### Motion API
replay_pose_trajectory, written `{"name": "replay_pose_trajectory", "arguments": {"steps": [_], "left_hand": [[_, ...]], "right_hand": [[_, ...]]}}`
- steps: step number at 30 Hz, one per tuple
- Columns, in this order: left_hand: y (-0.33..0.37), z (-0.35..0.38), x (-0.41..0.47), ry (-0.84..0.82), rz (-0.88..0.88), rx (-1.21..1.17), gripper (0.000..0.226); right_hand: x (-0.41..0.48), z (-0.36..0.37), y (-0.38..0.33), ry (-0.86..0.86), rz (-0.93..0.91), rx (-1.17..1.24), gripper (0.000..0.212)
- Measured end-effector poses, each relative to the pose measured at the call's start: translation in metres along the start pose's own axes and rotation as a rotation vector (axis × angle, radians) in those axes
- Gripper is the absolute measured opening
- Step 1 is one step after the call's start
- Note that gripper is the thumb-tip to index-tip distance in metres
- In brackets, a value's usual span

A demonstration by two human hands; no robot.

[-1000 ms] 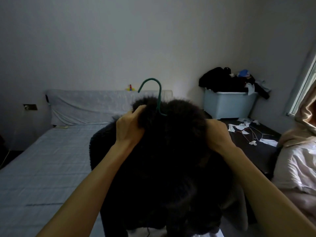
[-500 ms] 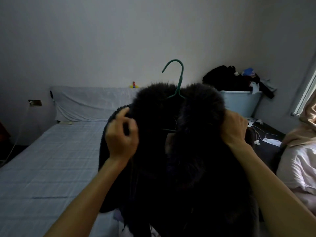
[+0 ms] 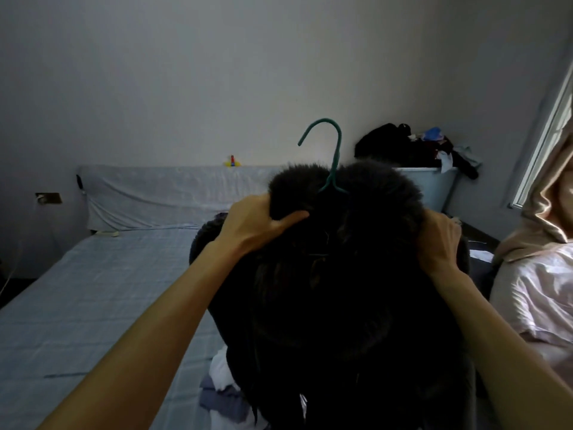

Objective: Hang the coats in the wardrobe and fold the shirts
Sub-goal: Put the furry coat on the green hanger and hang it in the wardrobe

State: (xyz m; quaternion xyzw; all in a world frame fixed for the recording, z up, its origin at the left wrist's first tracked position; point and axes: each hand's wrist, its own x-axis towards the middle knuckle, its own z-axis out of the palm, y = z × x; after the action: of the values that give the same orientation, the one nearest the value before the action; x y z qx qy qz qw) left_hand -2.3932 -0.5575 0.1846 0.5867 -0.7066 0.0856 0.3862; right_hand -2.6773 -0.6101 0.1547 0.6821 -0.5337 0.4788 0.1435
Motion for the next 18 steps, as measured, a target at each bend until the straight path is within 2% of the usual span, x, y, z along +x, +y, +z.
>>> {"name": "replay_pose_trajectory", "arguments": {"steps": [3, 6, 11, 13, 16, 18], "left_hand": [[0.022, 0.016, -0.003, 0.06, 0.024, 0.025, 0.053], [0.037, 0.025, -0.006, 0.114, -0.029, 0.003, 0.049], [0.06, 0.033, -0.007, 0.133, -0.04, -0.079, 0.06], [0.066, 0.034, -0.007, 0.146, -0.048, -0.124, 0.066], [0.076, 0.032, -0.012, 0.154, -0.065, -0.153, 0.055], [0.085, 0.03, -0.02, 0.163, -0.07, -0.183, 0.05]], "right_hand": [[-0.007, -0.004, -0.004, -0.145, 0.062, -0.02, 0.024], [-0.012, -0.013, 0.001, -0.171, 0.05, -0.002, 0.02], [-0.014, -0.037, 0.027, -0.185, -0.068, -0.034, 0.019], [-0.015, -0.049, 0.037, -0.178, -0.062, -0.061, 0.013], [-0.022, -0.072, 0.044, -0.108, -0.034, -0.054, 0.01], [-0.031, -0.09, 0.039, -0.066, 0.011, 0.008, 0.015]]}}
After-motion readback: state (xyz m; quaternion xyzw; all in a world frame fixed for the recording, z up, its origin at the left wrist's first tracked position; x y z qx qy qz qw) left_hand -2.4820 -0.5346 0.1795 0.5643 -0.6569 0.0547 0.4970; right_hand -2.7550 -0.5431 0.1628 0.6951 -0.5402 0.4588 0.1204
